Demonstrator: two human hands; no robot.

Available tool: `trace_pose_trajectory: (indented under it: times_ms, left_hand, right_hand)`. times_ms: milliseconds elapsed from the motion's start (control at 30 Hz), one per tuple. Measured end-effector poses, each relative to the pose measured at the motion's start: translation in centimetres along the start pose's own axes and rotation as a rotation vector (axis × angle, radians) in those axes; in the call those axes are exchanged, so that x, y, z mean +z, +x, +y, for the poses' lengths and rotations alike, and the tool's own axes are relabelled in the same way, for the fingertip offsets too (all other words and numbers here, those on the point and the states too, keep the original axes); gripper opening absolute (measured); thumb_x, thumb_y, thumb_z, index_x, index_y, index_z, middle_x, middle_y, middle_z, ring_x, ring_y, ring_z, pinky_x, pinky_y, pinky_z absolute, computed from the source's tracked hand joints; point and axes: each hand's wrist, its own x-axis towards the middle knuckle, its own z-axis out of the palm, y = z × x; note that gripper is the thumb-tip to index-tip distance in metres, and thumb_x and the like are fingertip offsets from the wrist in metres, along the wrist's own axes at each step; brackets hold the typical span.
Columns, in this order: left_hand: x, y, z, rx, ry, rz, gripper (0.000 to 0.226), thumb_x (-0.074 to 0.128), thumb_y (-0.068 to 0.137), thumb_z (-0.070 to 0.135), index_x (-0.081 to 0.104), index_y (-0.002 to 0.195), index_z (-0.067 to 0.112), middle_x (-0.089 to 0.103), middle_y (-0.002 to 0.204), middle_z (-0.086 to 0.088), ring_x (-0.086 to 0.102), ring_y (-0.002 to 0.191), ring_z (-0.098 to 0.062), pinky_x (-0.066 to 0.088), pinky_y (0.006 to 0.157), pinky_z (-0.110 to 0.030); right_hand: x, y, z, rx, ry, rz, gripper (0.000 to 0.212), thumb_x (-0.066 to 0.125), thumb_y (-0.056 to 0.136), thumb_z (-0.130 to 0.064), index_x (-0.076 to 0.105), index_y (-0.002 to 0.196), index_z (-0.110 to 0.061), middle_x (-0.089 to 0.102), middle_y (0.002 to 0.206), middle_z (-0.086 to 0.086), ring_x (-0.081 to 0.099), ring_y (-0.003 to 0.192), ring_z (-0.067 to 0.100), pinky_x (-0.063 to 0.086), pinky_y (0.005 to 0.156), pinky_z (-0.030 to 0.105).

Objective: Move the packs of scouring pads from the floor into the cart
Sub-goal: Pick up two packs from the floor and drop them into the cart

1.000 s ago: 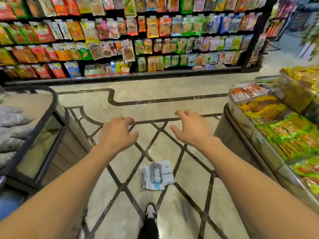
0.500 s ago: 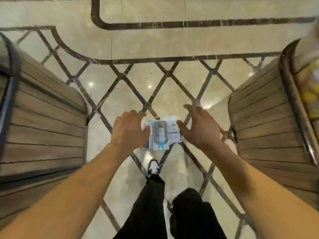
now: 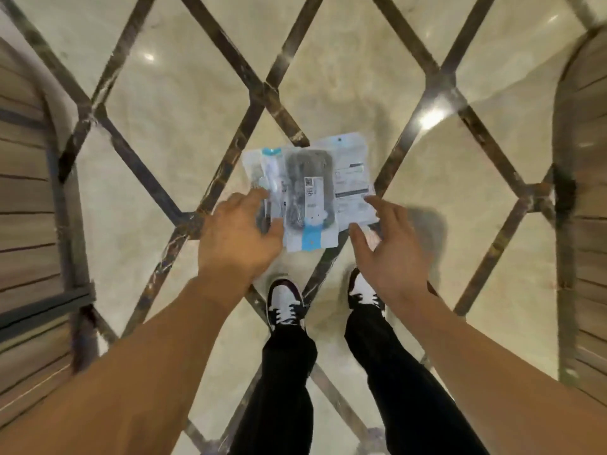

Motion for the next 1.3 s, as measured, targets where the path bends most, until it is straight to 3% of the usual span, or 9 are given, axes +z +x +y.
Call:
trace_pose_trajectory:
  times_ms: [267, 433, 567, 700, 800, 867, 967, 1133, 1300]
  left_hand:
    - [14.9, 10.2, -7.7, -0.028, -0.002, 0.092, 0.046, 0.058, 0.097, 0.033, 0.058, 0.141, 0.018, 0.065, 0.125, -0.016, 0.059, 0.116, -0.038, 0.049, 0.099, -0.052]
    - [20.0, 13.9, -10.1, 0.041, -0.019, 0.320, 0.049, 0.051, 0.100, 0.031, 0.054, 0.145, 0.012, 0.061, 0.125, -0.019, 0.065, 0.104, -0.039, 0.057, 0.081, -0.049]
    - [22.0, 15.6, -10.4, 0.024, -0.178, 0.339, 0.064, 0.052, 0.098, 0.037, 0.036, 0.155, 0.015, 0.053, 0.140, -0.018, 0.058, 0.122, -0.038, 0.055, 0.092, -0.049]
    - [23.1, 16.2, -10.5, -0.086, -0.424, 0.313, 0.079, 0.057, 0.091, 0.046, 0.024, 0.157, 0.019, 0.056, 0.138, -0.015, 0.061, 0.119, -0.031, 0.054, 0.095, -0.049]
    - [23.6, 16.3, -10.2, -0.162, -0.617, 0.321, 0.074, 0.062, 0.087, 0.046, 0.033, 0.148, 0.016, 0.067, 0.125, -0.010, 0.068, 0.109, -0.024, 0.057, 0.094, -0.044]
    - [23.5, 16.6, -9.8, -0.253, -0.664, 0.329, 0.070, 0.072, 0.085, 0.045, 0.042, 0.139, 0.013, 0.071, 0.111, -0.005, 0.070, 0.095, -0.016, 0.057, 0.088, -0.028]
    - [22.9, 17.6, -9.9, -0.387, -0.675, 0.303, 0.061, 0.087, 0.076, 0.043, 0.053, 0.117, 0.014, 0.060, 0.082, 0.011, 0.055, 0.069, 0.004, 0.040, 0.060, 0.000]
    - [22.2, 17.9, -10.4, -0.343, -0.691, 0.180, 0.039, 0.085, 0.080, 0.040, 0.053, 0.064, 0.022, 0.057, 0.054, 0.015, 0.050, 0.049, 0.003, 0.036, 0.051, -0.010]
    - [21.6, 16.5, -10.2, -0.238, -0.717, 0.146, 0.037, 0.078, 0.088, 0.037, 0.052, 0.065, 0.026, 0.054, 0.048, 0.026, 0.050, 0.048, 0.008, 0.034, 0.051, -0.007]
  right_hand:
    - [12.4, 9.9, 7.5, 0.018, -0.081, -0.063, 0.051, 0.056, 0.102, -0.045, 0.048, 0.149, -0.028, 0.051, 0.147, 0.005, 0.049, 0.133, 0.031, 0.049, 0.094, 0.045]
    - [18.0, 12.9, 8.4, -0.063, -0.090, -0.064, 0.061, 0.056, 0.099, -0.055, 0.043, 0.151, -0.026, 0.044, 0.150, 0.010, 0.044, 0.134, 0.035, 0.049, 0.094, 0.049]
    - [19.4, 14.8, 9.4, -0.018, -0.074, -0.024, 0.081, 0.057, 0.092, -0.068, 0.035, 0.154, -0.019, 0.042, 0.152, 0.011, 0.043, 0.135, 0.036, 0.046, 0.102, 0.052]
    - [19.8, 15.1, 9.9, 0.105, 0.096, -0.018, 0.093, 0.072, 0.082, -0.065, 0.037, 0.153, -0.016, 0.045, 0.148, 0.011, 0.049, 0.133, 0.029, 0.047, 0.105, 0.047]
    - [19.7, 15.5, 9.5, 0.235, 0.235, -0.015, 0.097, 0.083, 0.071, -0.066, 0.044, 0.145, -0.017, 0.059, 0.132, 0.009, 0.061, 0.116, 0.025, 0.053, 0.097, 0.046]
    - [19.4, 15.8, 9.4, 0.326, 0.329, -0.024, 0.097, 0.089, 0.066, -0.062, 0.048, 0.141, -0.017, 0.066, 0.124, 0.004, 0.066, 0.110, 0.019, 0.056, 0.095, 0.042]
    - [19.3, 16.0, 9.7, 0.416, 0.505, 0.003, 0.103, 0.098, 0.052, -0.054, 0.053, 0.135, -0.014, 0.073, 0.116, 0.002, 0.073, 0.102, 0.018, 0.060, 0.092, 0.043]
    - [18.8, 16.0, 9.6, 0.522, 0.894, -0.027, 0.061, 0.096, 0.066, -0.015, 0.069, 0.120, -0.005, 0.080, 0.104, 0.007, 0.078, 0.093, 0.024, 0.062, 0.087, 0.044]
    - [18.0, 15.2, 9.6, 0.392, 0.947, 0.040, 0.046, 0.085, 0.081, -0.008, 0.057, 0.116, -0.019, 0.078, 0.108, 0.006, 0.077, 0.099, 0.025, 0.062, 0.089, 0.048]
